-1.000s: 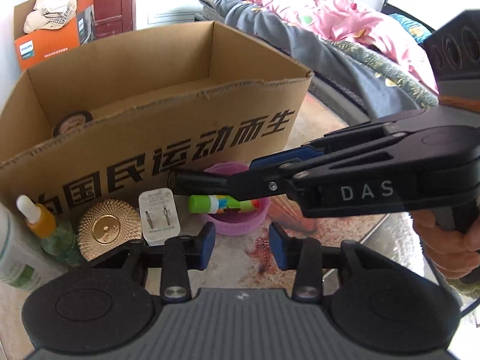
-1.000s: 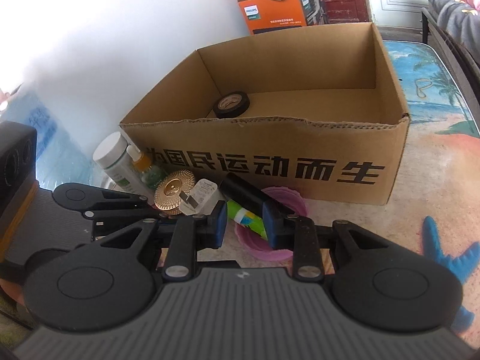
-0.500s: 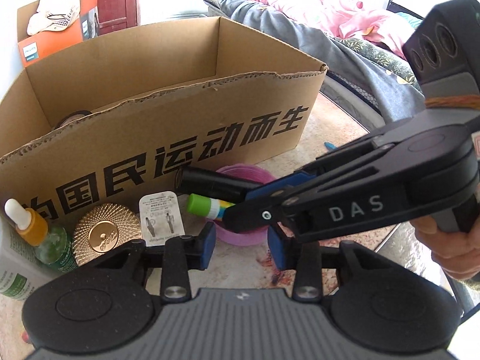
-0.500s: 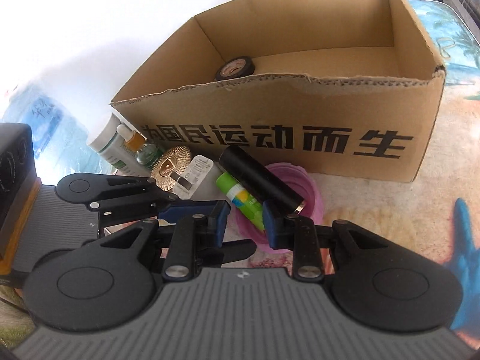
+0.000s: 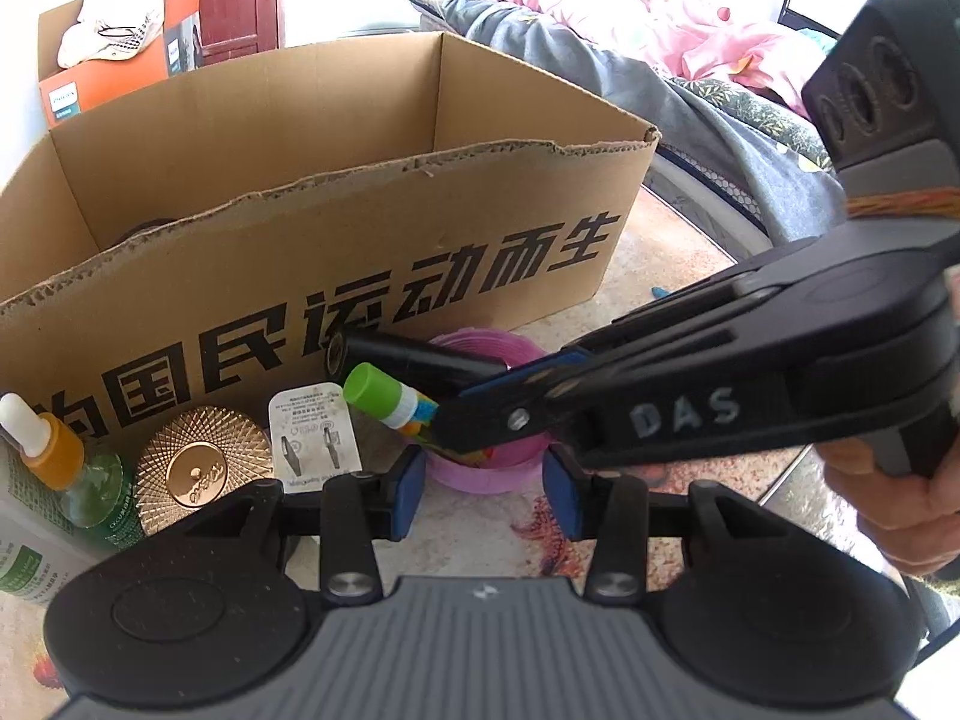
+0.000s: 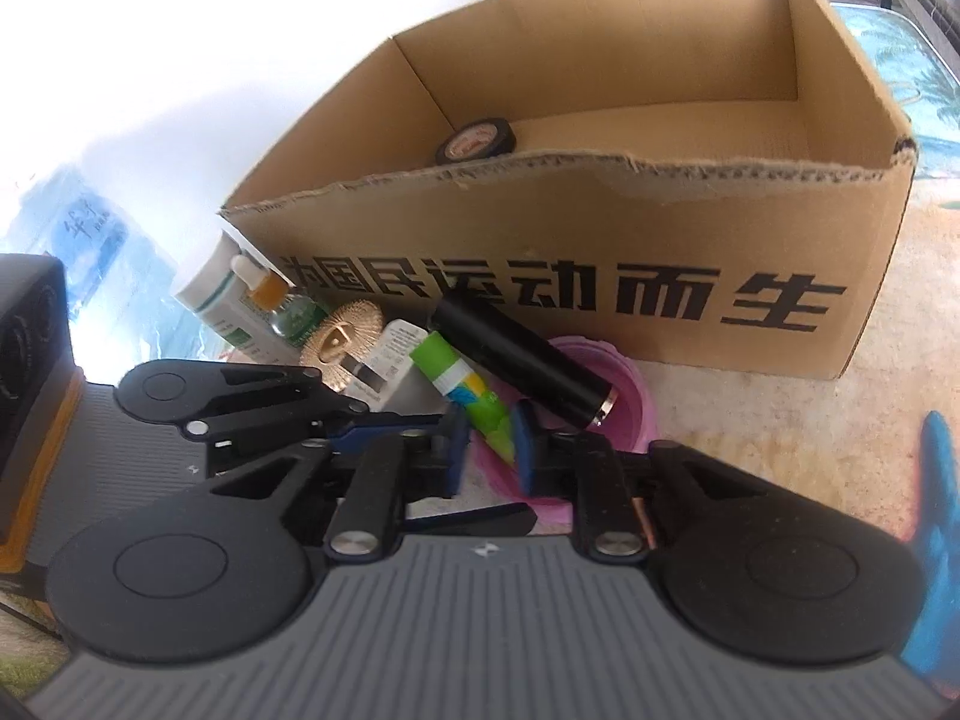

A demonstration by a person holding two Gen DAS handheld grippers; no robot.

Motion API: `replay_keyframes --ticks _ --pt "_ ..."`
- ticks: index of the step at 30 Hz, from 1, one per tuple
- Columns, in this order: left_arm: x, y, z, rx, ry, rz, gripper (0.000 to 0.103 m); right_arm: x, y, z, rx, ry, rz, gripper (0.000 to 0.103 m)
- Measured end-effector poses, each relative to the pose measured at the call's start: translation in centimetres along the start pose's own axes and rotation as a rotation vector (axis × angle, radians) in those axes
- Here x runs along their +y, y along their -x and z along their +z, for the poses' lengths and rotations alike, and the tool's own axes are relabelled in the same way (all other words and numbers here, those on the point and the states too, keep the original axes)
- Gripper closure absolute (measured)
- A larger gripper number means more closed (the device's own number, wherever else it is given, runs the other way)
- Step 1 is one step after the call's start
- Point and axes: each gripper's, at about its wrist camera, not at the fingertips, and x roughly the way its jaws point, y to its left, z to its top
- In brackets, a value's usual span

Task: Organize rigid objects

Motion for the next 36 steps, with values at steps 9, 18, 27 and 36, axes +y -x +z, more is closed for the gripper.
replay_keyframes --ticks 9,18,27,36 --pt "-0.1 -0.1 0.3 -0.004 0.003 0.016 0.062 0.6 -0.5 -0.2 -0.004 0.043 -0.032 0.099" --pt "-0.5 -0.6 0.3 -0.009 0.004 0.023 0.059 -0.4 0.6 -0.1 -0.07 0.071 -0.093 0.078" --pt "-1.1 -0.4 0.3 -0.035 -0.029 0.05 0.056 -1.6 0.0 -0.5 -0.054 0.086 -0.036 0.07" --pt "-2.0 -0.8 0.1 -0.04 -0.066 0.081 0.052 -0.1 -0.7 -0.3 -0.02 0.194 -0.076 0.069"
